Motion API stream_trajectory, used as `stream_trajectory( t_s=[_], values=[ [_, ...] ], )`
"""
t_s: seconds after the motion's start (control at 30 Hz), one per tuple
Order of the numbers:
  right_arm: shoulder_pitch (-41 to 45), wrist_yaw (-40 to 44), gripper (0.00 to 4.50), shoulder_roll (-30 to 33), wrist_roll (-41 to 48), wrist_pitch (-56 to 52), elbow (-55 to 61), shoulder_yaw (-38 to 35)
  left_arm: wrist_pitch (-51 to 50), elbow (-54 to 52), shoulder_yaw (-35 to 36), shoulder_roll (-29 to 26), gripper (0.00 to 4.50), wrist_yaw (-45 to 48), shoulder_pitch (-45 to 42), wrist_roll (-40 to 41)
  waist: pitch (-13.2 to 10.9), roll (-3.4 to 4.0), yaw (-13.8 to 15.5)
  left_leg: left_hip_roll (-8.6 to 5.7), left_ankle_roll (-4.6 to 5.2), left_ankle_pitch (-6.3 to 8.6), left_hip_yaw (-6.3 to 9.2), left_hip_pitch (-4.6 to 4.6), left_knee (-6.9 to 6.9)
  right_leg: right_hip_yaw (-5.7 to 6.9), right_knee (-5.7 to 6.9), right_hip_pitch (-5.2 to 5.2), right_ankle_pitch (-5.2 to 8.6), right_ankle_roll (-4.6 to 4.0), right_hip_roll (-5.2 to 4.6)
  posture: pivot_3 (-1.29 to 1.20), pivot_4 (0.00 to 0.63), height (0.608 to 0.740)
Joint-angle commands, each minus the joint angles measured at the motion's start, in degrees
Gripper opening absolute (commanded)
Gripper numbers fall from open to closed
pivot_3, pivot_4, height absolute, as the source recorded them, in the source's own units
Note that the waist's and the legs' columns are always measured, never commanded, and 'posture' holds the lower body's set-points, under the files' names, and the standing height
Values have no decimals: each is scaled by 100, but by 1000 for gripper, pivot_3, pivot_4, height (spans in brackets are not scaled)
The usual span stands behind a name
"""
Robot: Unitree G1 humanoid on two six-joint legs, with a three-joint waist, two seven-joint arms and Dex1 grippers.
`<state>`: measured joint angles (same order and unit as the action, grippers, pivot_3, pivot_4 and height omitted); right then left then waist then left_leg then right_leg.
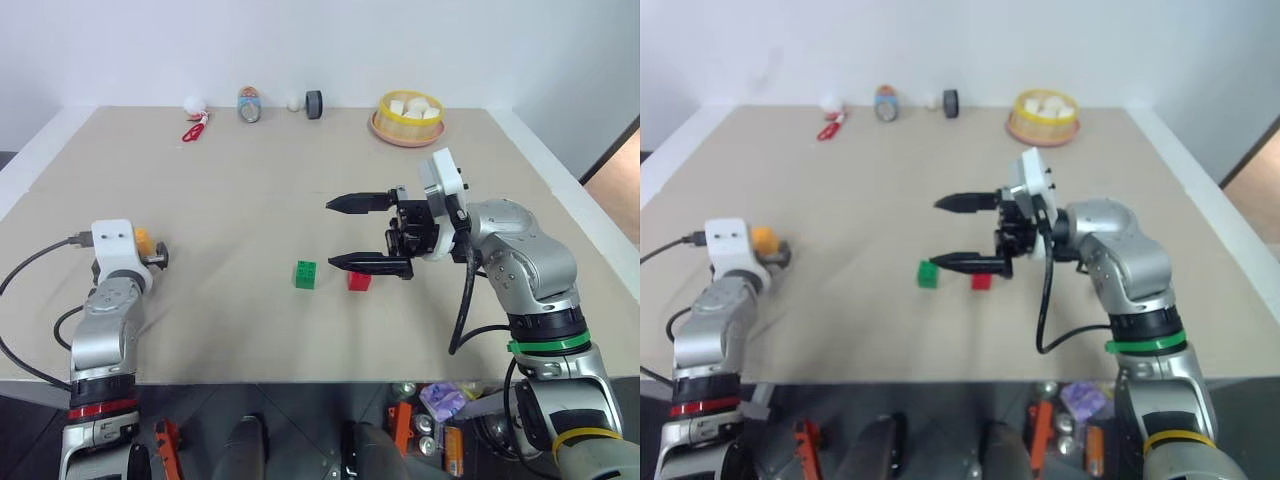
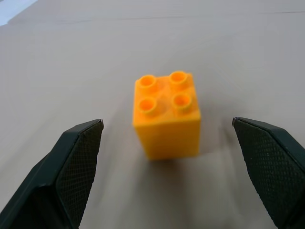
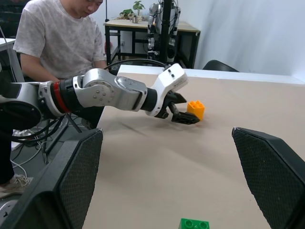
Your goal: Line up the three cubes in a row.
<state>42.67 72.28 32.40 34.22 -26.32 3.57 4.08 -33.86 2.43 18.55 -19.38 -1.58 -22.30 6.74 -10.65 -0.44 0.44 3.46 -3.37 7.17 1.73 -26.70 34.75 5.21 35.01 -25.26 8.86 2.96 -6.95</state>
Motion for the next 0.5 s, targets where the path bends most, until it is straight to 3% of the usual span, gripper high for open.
stream_trajectory(
  t_s=[0.03, 0.13, 0.23, 0.47, 0.5],
  values=[
    [137, 15, 4500, 30, 15, 55, 109, -100, 150, 96, -33, -87, 4486, 47, -145, -43, 0, -2, 0, 0, 9, -6, 0, 0, 0, 0, 4, -1, -9, 2, 1, 0, 150, 740],
    [132, 22, 4500, 36, 6, 57, 106, -106, 67, 189, -35, -70, 4486, 7, -174, -46, -2, -5, 3, 4, 20, -15, 4, 2, -2, 1, 10, -4, -10, -1, 6, 0, 150, 740],
    [126, 14, 4500, 43, -15, 72, 99, -111, 79, 131, 35, 28, 3704, -73, -132, 2, -4, -8, 2, 3, 21, -15, 2, 4, -13, 0, 10, -3, -1, 19, 6, 0, 150, 740],
    [137, 25, 4500, 15, -62, 115, 74, -90, 125, 181, 39, 38, 1327, -119, -96, 1, -7, -12, -10, 5, 18, -14, 1, 12, -16, -1, 9, -2, 9, 2, 7, 0, 150, 740],
    [145, 30, 4500, 11, -68, 119, 60, -87, 117, 192, 27, 24, 1320, -117, -109, -8, -7, -12, -10, 5, 18, -14, 2, 13, -16, -1, 10, -2, 8, 1, 7, 0, 150, 740]
  ],
)
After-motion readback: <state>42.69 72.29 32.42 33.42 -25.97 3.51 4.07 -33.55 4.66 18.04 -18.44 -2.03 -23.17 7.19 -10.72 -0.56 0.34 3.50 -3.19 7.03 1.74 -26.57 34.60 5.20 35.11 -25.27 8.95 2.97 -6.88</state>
